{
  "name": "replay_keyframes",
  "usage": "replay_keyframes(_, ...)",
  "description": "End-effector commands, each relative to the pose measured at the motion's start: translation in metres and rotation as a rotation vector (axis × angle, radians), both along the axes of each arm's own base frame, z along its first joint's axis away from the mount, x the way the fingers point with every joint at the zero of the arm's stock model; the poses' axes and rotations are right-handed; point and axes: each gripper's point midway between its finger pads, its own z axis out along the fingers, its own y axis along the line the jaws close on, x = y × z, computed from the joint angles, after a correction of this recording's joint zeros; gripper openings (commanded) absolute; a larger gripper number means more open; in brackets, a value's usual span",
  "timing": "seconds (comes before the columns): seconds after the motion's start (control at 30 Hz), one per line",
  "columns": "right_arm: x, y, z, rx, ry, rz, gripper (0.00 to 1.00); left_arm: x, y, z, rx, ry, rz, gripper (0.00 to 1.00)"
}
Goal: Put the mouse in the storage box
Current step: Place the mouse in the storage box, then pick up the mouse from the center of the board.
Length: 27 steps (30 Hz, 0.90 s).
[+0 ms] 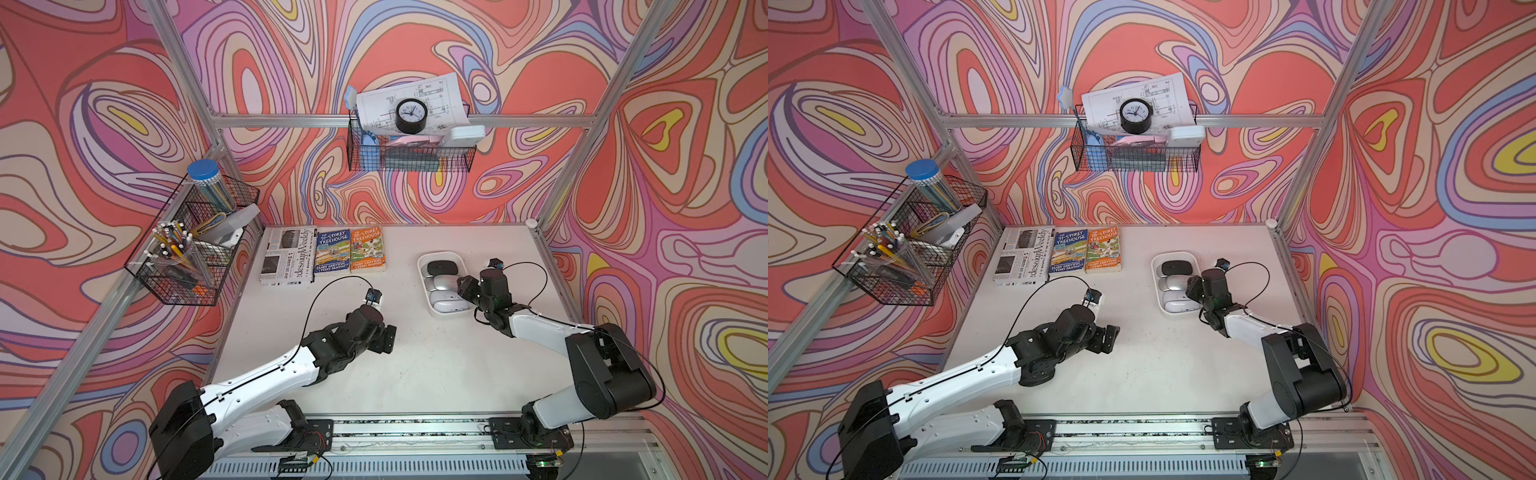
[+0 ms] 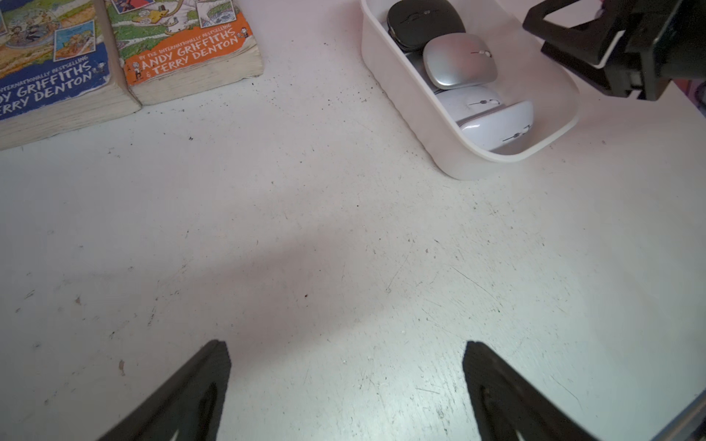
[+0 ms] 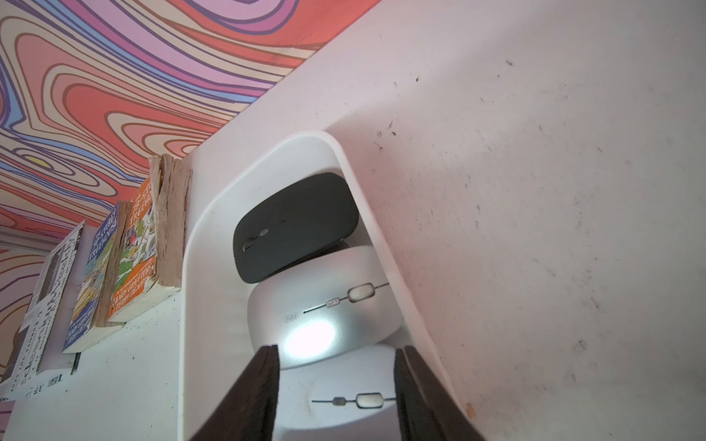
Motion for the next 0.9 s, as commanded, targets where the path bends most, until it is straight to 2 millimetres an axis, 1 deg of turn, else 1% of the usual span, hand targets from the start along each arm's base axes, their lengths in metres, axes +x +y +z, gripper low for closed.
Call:
replay_keyframes(0.0, 0.002, 0.0, 0.021, -0.046, -0.055, 0.032, 0.53, 0.002, 0.027, -0.005, 0.029, 0.035, 0.128, 0.94)
replay_keyframes(0.1, 0.003, 0.012, 0.038, -0.044, -0.103, 0.114, 0.57, 0.003, 0.053, -0.018, 0.005, 0.132, 0.281, 0.94)
replay_keyframes(0.13, 0.002, 0.017, 0.045, -0.04, -0.119, 0.148, 0.58, 0.001, 0.067, -0.027, 0.004, 0.186, 0.351, 0.93)
replay_keyframes(0.2, 0.001, 0.025, 0.056, -0.033, -0.149, 0.193, 0.61, -0.008, 0.095, -0.043, 0.015, 0.293, 0.504, 0.93)
replay_keyframes(0.27, 0.0, 0.028, 0.06, -0.028, -0.164, 0.219, 0.62, -0.019, 0.12, -0.055, 0.043, 0.374, 0.636, 0.92)
replay_keyframes(0.3, -0.001, 0.029, 0.06, -0.026, -0.164, 0.221, 0.63, -0.025, 0.13, -0.056, 0.066, 0.394, 0.686, 0.92)
replay_keyframes(0.37, 0.0, 0.03, 0.06, -0.025, -0.165, 0.228, 0.64, -0.032, 0.145, -0.054, 0.094, 0.387, 0.757, 0.92)
replay_keyframes(0.4, 0.0, 0.031, 0.059, -0.022, -0.164, 0.23, 0.64, -0.035, 0.152, -0.051, 0.099, 0.375, 0.794, 0.94)
replay_keyframes(0.43, 0.0, 0.032, 0.058, -0.02, -0.161, 0.234, 0.65, -0.037, 0.159, -0.049, 0.097, 0.36, 0.833, 0.98)
replay_keyframes(0.57, 0.0, 0.033, 0.057, -0.012, -0.162, 0.239, 0.65, -0.052, 0.185, -0.037, 0.088, 0.324, 0.987, 0.99)
replay_keyframes(0.63, 0.0, 0.033, 0.056, -0.013, -0.159, 0.239, 0.66, -0.06, 0.194, -0.032, 0.076, 0.326, 1.04, 0.99)
replay_keyframes(0.7, -0.002, 0.033, 0.056, -0.01, -0.158, 0.243, 0.66, -0.068, 0.196, -0.034, 0.038, 0.353, 1.084, 0.99)
replay_keyframes(0.87, -0.003, 0.033, 0.055, -0.008, -0.159, 0.243, 0.66, -0.073, 0.183, -0.048, -0.044, 0.427, 1.055, 0.99)
